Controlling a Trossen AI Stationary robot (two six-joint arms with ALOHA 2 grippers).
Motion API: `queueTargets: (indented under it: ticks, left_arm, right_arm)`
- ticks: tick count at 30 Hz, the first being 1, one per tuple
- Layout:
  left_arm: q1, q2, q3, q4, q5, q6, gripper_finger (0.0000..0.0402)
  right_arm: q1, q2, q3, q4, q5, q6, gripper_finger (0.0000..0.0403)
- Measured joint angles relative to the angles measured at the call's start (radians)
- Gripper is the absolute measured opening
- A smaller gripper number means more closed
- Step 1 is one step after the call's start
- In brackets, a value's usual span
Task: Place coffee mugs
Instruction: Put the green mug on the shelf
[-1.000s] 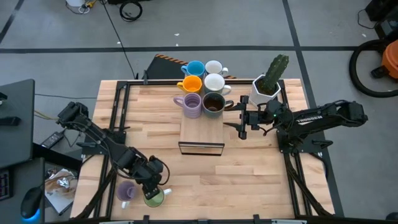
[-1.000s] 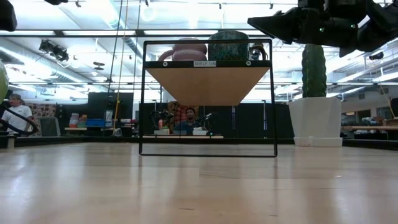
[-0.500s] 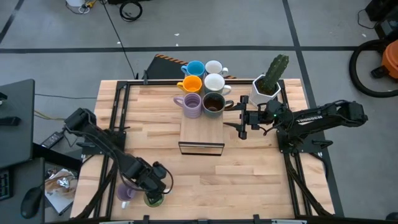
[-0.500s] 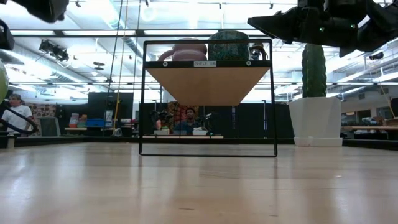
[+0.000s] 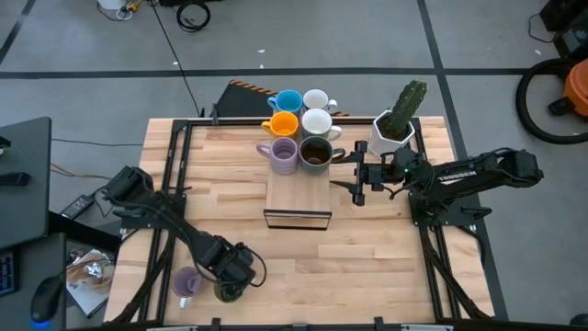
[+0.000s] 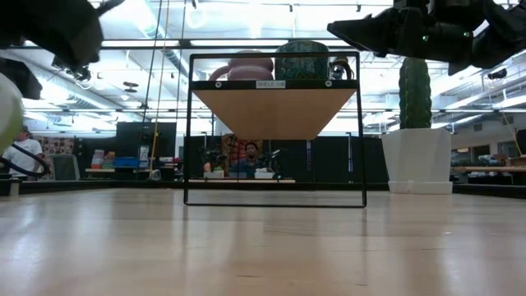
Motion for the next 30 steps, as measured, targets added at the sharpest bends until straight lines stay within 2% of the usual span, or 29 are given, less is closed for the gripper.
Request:
queueTargets:
  ticks: [5, 14, 18, 23, 27, 30]
  left_arm:
    - [0.031, 0.0, 0.0, -0.003, -0.004, 0.134, 0.0023]
    - [0.144, 0.0, 0.0, -0.025, -0.003, 0.422, 0.0038]
    - [0.201, 0.0, 0.0, -0.026, -0.002, 0.545, 0.0032]
    - [0.243, 0.0, 0.0, -0.022, -0.001, 0.674, 0.0029]
    - [0.264, 0.0, 0.0, 0.01, -0.005, 0.746, 0.0036]
    - [0.276, 0.0, 0.0, 0.038, -0.017, 0.801, 0.0036]
  right_arm:
    - [0.0, 0.0, 0.0, -0.013, 0.0, 0.013, 0.0254]
    - [0.011, 0.0, 0.0, -0.053, 0.026, 0.083, 0.0254]
    - [0.033, 0.0, 0.0, -0.066, 0.081, 0.087, 0.0254]
    - [0.063, 0.0, 0.0, -0.088, 0.088, 0.086, 0.0254]
    - [0.103, 0.0, 0.039, -0.168, 0.101, 0.089, 0.0253]
    - [0.137, 0.0, 0.08, -0.286, 0.163, 0.089, 0.0249]
